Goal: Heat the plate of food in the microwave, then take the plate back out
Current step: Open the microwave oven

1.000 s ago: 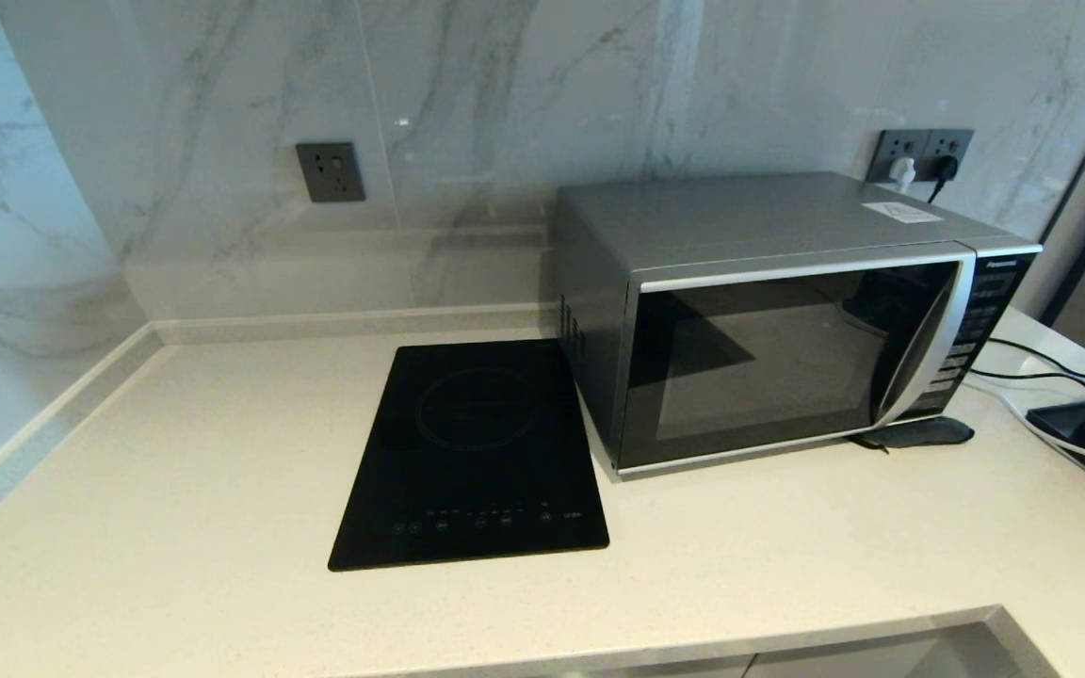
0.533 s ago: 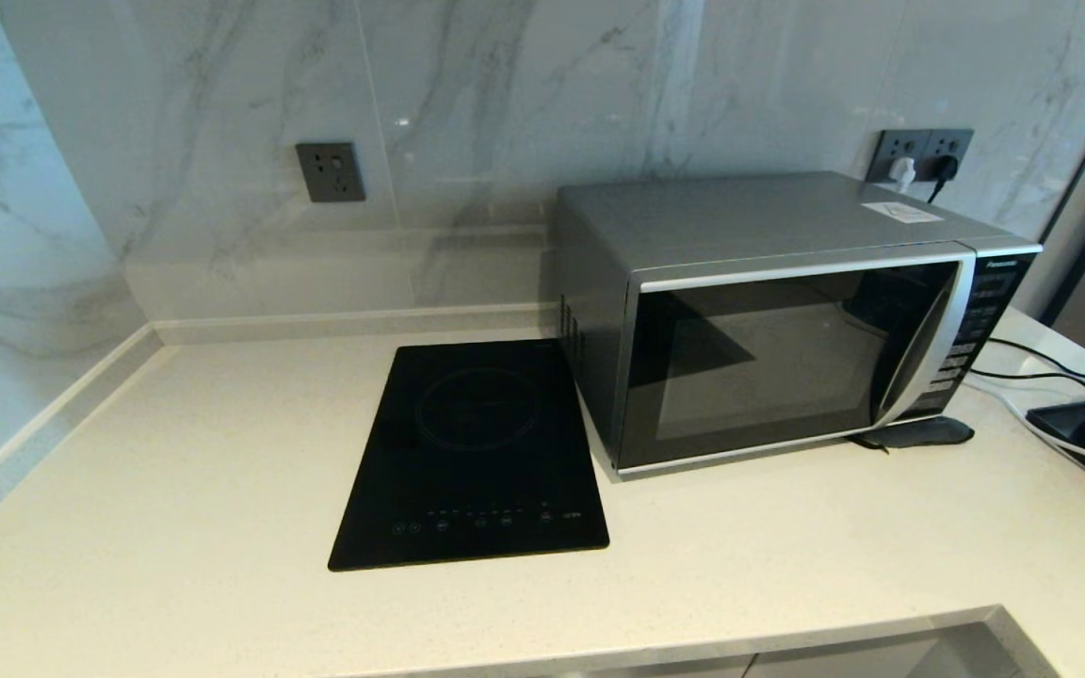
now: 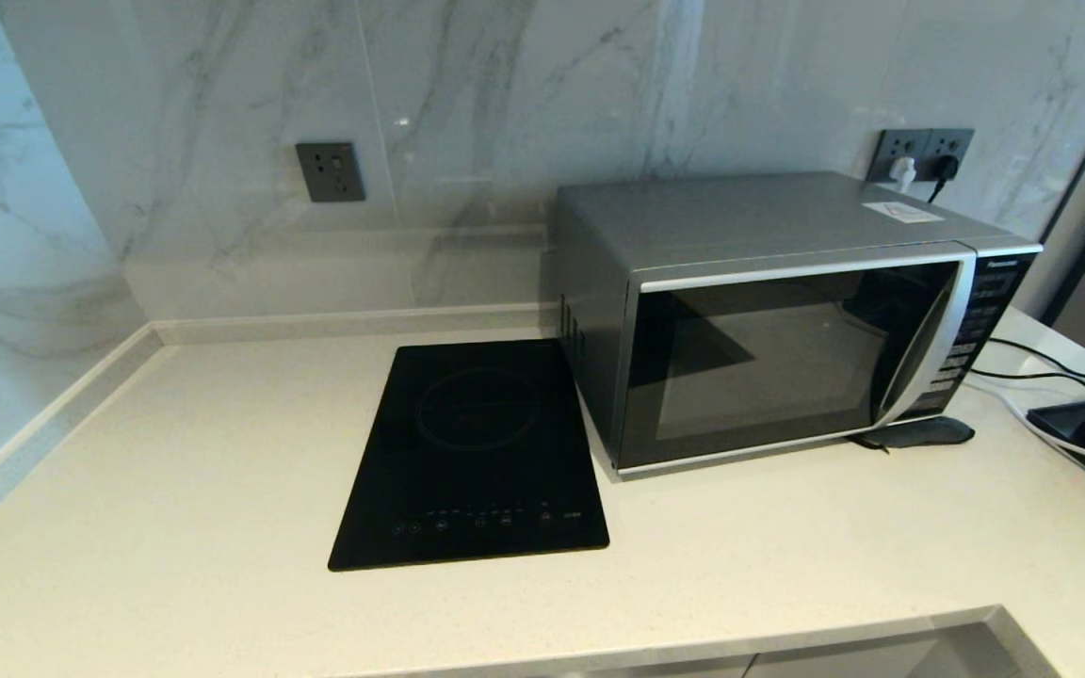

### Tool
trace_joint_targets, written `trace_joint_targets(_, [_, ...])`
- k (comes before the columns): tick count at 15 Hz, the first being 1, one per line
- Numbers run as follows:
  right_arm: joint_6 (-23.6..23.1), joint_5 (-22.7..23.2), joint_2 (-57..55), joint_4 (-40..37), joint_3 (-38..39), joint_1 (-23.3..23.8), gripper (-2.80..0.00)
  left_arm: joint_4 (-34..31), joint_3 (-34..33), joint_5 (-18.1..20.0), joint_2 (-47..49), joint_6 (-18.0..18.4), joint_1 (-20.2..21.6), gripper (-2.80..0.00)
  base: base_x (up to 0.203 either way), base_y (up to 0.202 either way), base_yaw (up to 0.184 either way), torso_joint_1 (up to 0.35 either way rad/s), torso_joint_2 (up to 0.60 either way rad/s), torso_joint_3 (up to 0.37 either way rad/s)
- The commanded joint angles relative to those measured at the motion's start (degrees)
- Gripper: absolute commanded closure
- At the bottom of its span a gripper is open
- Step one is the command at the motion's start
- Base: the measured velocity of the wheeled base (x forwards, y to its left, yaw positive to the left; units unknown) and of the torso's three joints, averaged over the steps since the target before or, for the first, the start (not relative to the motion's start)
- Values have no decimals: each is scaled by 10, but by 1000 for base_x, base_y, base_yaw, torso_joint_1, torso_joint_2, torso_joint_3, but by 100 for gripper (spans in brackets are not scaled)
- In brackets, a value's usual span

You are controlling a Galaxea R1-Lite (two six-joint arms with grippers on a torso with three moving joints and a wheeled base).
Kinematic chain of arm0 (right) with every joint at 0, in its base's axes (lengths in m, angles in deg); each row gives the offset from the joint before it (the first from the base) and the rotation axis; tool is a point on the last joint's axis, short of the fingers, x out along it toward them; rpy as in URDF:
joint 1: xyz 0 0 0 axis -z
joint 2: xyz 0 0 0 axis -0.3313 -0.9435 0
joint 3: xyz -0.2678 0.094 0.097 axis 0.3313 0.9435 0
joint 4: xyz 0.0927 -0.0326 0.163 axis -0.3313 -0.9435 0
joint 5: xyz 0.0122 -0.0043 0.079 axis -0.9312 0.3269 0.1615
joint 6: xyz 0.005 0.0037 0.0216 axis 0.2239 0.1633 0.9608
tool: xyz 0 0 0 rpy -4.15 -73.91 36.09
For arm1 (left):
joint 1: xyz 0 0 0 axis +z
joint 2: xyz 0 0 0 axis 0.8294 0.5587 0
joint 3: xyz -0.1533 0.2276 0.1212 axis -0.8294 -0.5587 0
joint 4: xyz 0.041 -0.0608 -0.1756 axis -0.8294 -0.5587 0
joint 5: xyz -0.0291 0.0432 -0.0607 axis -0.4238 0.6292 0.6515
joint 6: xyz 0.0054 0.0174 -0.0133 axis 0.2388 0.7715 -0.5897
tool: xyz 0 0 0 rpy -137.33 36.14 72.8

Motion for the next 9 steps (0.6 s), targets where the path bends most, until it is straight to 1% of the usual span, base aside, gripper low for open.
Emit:
trace_joint_targets(1, [5,-1,-58,-24,-99,0,0,0,0,0,1,-1,0,0,0,0,0,0,0,0])
trace_joint_targets(3, [13,1,-151,-51,-196,0,0,0,0,0,1,-1,0,0,0,0,0,0,0,0])
trace_joint_targets(6, [11,0,-282,-65,-302,0,0,0,0,0,1,-1,0,0,0,0,0,0,0,0])
trace_joint_targets(7, [-1,-5,-321,-67,-331,0,0,0,0,0,1,-1,0,0,0,0,0,0,0,0])
trace_joint_targets(9, [-46,-36,-393,-68,-383,1,0,0,0,0,1,-1,0,0,0,0,0,0,0,0])
